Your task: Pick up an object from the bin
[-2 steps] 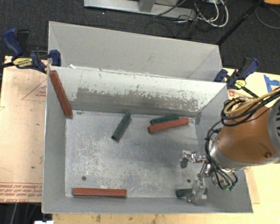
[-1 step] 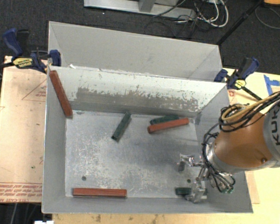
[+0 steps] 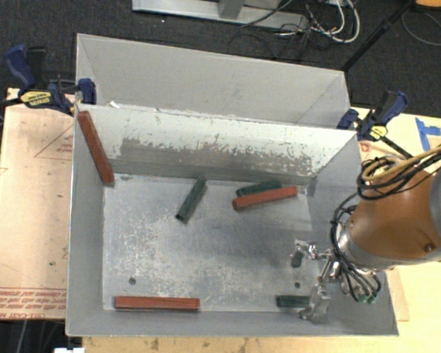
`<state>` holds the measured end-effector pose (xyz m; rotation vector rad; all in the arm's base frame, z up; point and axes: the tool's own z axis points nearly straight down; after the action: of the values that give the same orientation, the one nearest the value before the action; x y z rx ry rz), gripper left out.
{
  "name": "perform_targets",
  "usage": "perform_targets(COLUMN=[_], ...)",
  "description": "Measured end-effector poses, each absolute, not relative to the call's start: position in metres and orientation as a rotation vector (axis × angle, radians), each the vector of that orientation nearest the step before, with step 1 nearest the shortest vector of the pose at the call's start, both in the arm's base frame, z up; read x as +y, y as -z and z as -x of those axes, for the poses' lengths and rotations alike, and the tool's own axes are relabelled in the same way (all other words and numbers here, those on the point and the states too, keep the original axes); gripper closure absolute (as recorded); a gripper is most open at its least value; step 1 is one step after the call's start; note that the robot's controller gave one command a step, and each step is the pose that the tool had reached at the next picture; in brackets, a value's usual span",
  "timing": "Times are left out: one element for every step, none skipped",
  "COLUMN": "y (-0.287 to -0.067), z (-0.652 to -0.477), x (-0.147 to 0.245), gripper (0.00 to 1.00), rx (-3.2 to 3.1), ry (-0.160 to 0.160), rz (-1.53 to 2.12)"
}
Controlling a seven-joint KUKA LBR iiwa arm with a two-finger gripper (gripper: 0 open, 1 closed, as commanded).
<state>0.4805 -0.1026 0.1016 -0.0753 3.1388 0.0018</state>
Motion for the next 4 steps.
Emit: perform_targets(y=[-0.071, -0.070, -0.070, -0.073], z=[-0.484, -0.483, -0.483, -0.482], x=[-0.104, -0.088, -0.088, -0.087], gripper=[0.00, 1.00, 1.00, 1.00], rx=[3.125, 3.134, 3.134, 3.137], ry=[0.001, -0.001, -0.001, -0.003], rz=[0.145, 0.211, 0.211, 0.211])
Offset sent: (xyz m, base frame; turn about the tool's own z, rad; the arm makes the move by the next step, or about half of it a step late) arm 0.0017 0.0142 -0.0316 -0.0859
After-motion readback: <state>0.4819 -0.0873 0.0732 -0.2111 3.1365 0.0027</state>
